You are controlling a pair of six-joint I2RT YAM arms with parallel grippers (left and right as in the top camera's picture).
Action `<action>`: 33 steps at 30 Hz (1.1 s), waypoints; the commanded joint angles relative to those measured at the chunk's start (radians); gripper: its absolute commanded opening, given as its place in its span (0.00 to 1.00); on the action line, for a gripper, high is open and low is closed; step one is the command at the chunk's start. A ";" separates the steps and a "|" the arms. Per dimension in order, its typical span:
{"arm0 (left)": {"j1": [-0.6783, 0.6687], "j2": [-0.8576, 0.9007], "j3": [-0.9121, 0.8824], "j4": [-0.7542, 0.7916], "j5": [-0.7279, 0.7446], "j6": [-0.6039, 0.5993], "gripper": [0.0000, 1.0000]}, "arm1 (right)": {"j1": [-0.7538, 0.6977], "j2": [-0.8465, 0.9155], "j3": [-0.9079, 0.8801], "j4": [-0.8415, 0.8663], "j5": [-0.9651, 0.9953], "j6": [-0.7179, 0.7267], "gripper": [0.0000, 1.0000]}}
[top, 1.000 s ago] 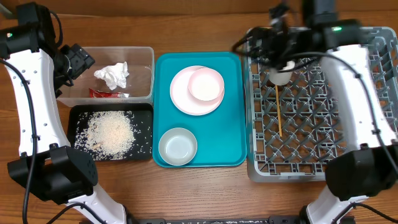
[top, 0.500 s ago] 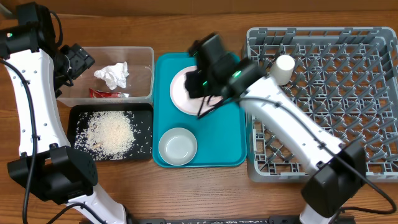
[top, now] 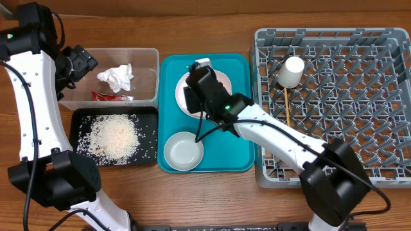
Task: Sort waste into correct bins and load items into the dishwasher
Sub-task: 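Move the right gripper back over the pink bowl on the tray, then grasp the rim of the pink bowl with the right gripper, then lift the pink bowl and carry it over the dish rack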
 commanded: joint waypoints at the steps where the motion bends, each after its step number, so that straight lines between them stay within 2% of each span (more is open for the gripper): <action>1: -0.007 -0.004 0.005 0.001 -0.013 0.012 1.00 | -0.007 0.029 -0.039 0.051 0.031 0.001 0.56; 9: -0.007 -0.004 0.005 0.001 -0.013 0.012 1.00 | -0.007 0.136 -0.042 0.136 0.032 -0.037 0.56; 13: -0.007 -0.004 0.005 0.001 -0.013 0.012 1.00 | -0.007 0.159 -0.042 0.126 0.031 -0.052 0.56; 15: -0.007 -0.004 0.005 0.001 -0.013 0.012 1.00 | -0.007 0.159 -0.041 0.113 0.032 -0.058 0.50; 19: -0.007 -0.004 0.005 0.001 -0.013 0.012 1.00 | -0.007 0.158 -0.040 0.101 0.040 -0.110 0.24; 24: -0.007 -0.004 0.005 0.001 -0.013 0.012 1.00 | -0.007 0.131 -0.039 0.032 0.121 -0.113 0.14; 27: -0.007 -0.004 0.005 0.000 -0.013 0.012 1.00 | -0.007 0.096 -0.039 0.026 0.129 -0.113 0.04; 33: -0.007 -0.004 0.005 0.000 -0.013 0.012 1.00 | -0.007 -0.043 -0.031 0.026 0.063 -0.113 0.04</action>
